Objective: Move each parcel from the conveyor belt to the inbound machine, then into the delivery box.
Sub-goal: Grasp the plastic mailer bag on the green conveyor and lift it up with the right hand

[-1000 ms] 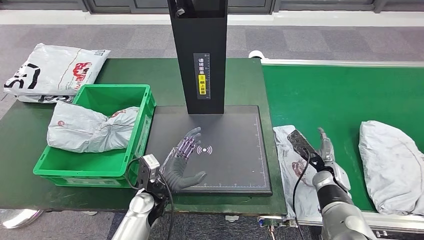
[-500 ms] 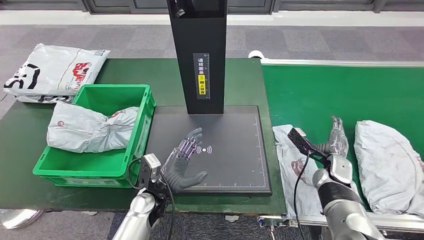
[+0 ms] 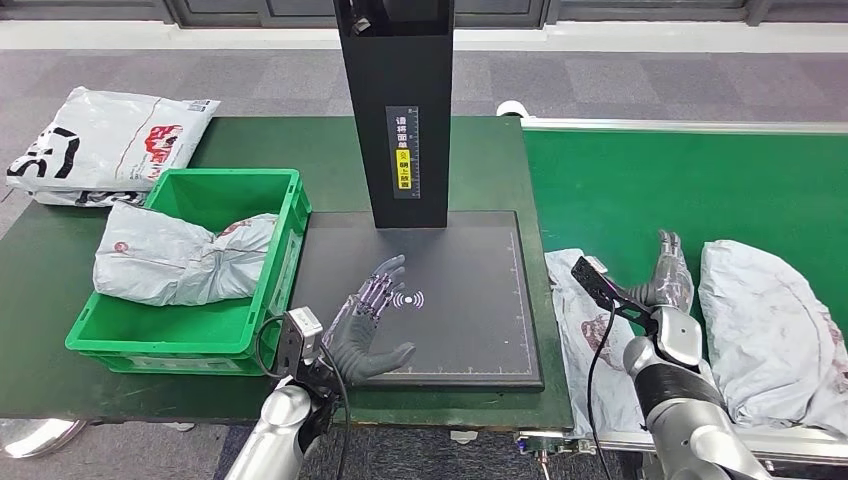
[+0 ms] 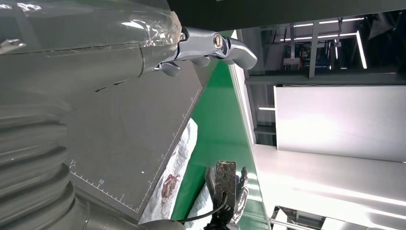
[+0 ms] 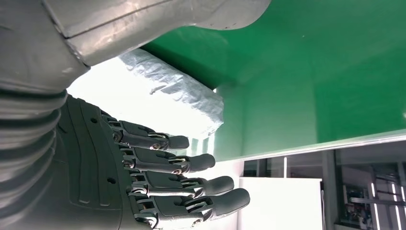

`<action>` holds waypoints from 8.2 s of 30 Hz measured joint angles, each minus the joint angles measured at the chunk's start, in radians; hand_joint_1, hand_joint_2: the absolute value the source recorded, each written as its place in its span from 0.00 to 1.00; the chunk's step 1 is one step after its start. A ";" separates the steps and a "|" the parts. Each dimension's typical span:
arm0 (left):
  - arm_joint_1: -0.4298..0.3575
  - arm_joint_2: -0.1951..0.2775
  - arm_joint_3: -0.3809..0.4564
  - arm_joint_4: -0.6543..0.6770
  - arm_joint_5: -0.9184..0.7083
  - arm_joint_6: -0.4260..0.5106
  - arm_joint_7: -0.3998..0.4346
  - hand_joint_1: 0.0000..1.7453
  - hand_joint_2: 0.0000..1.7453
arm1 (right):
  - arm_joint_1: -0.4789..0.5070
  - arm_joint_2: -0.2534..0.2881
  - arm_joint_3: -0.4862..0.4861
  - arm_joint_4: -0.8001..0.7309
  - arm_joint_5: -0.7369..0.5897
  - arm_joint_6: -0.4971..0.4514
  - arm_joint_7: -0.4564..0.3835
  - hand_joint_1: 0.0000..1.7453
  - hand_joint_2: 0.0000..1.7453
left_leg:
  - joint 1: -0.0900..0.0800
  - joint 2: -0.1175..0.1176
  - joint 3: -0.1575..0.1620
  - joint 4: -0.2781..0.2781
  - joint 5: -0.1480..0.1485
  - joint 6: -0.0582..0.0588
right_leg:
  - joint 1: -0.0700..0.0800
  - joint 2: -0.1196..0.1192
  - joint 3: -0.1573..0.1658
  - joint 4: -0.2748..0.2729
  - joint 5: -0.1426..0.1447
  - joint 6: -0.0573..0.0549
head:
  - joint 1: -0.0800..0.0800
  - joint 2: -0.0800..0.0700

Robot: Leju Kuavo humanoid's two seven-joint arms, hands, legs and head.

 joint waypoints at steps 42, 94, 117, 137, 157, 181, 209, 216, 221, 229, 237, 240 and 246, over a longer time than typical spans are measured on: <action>-0.017 -0.003 -0.039 0.043 0.037 0.000 -0.022 0.00 1.00 | -0.017 0.090 0.398 0.078 0.093 0.685 0.143 0.00 1.00 | 0.017 0.043 0.049 -0.002 -0.030 -0.014 | 0.012 0.044 0.040 -0.002 -0.013 -0.015 | 0.000 0.000; -0.004 0.000 -0.038 0.025 0.048 0.020 0.019 0.00 1.00 | 0.002 0.022 0.384 -0.125 -0.048 0.664 0.004 0.00 1.00 | 0.005 0.015 0.020 0.010 -0.013 0.012 | 0.001 0.014 0.029 -0.005 0.001 0.011 | 0.000 0.000; 0.064 0.011 -0.036 -0.099 0.024 0.046 0.074 0.00 1.00 | 0.395 0.088 -0.095 -1.197 -0.446 -0.081 -0.163 0.00 1.00 | -0.001 -0.007 -0.008 0.010 -0.003 0.017 | -0.004 -0.008 0.002 -0.004 0.001 0.015 | -0.001 0.000; 0.059 0.011 -0.036 -0.069 0.029 0.003 0.057 0.00 1.00 | 0.163 -0.045 -0.042 -0.439 0.038 0.170 0.122 0.00 1.00 | -0.001 -0.009 -0.012 0.010 0.001 0.018 | -0.004 -0.008 0.000 -0.004 0.005 0.018 | -0.001 0.000; 0.049 0.011 -0.036 -0.003 0.031 -0.014 0.044 0.00 1.00 | 0.121 -0.070 0.025 -0.105 0.092 0.324 0.176 0.00 1.00 | -0.001 -0.007 -0.014 0.010 0.001 0.018 | -0.005 -0.007 -0.003 -0.004 0.005 0.017 | -0.001 0.000; 0.035 0.009 -0.036 0.075 0.044 -0.017 0.018 0.00 1.00 | 0.082 -0.079 0.202 0.041 0.094 0.637 0.292 0.25 1.00 | -0.001 -0.006 -0.010 0.010 0.001 0.018 | -0.004 -0.006 -0.001 -0.006 0.005 0.017 | -0.001 0.000; 0.035 0.009 -0.034 0.089 0.069 -0.003 0.041 0.00 1.00 | 0.034 -0.089 0.200 0.052 0.011 0.328 0.212 1.00 1.00 | -0.001 -0.005 -0.011 0.010 0.001 0.019 | -0.004 -0.005 0.001 -0.006 0.007 0.019 | -0.001 0.000; 0.043 0.009 -0.011 0.066 0.084 -0.001 0.063 0.00 1.00 | 0.008 -0.075 -0.013 -0.025 -0.365 0.198 -0.147 1.00 1.00 | -0.001 -0.005 -0.015 0.010 0.002 0.019 | -0.004 -0.005 -0.003 -0.006 0.008 0.018 | -0.001 0.000; 0.051 0.009 0.015 0.043 0.086 0.003 0.074 0.00 1.00 | 0.022 -0.052 -0.164 -0.181 -0.669 0.305 -0.340 1.00 1.00 | -0.001 -0.012 -0.018 0.010 0.003 0.018 | -0.004 -0.011 -0.005 -0.006 0.008 0.018 | -0.001 0.000; 0.056 0.009 0.026 0.015 0.114 0.026 0.105 0.00 1.00 | 0.179 0.007 -0.270 -0.622 -0.948 0.377 -0.354 1.00 1.00 | -0.001 -0.014 -0.022 0.010 0.002 0.019 | -0.004 -0.013 -0.008 -0.006 0.007 0.018 | -0.001 0.000; 0.055 0.009 0.026 0.014 0.126 0.036 0.111 0.00 1.00 | 0.237 0.036 -0.309 -0.797 -0.972 0.381 -0.354 1.00 1.00 | -0.002 -0.011 -0.022 0.010 0.002 0.018 | -0.004 -0.011 -0.010 -0.006 0.007 0.018 | -0.001 0.000; 0.055 0.009 0.026 0.015 0.127 0.036 0.111 0.00 1.00 | 0.245 0.040 -0.313 -0.821 -0.977 0.381 -0.355 1.00 1.00 | -0.001 -0.010 -0.022 0.010 0.003 0.018 | -0.004 -0.010 -0.010 -0.006 0.007 0.018 | -0.001 0.000; 0.052 0.009 0.026 0.042 0.128 0.034 0.085 0.00 1.00 | 0.226 0.045 -0.317 -0.829 -0.976 0.384 -0.360 1.00 1.00 | -0.001 -0.010 -0.022 0.010 0.003 0.018 | -0.004 -0.010 -0.010 -0.006 0.007 0.019 | -0.001 0.000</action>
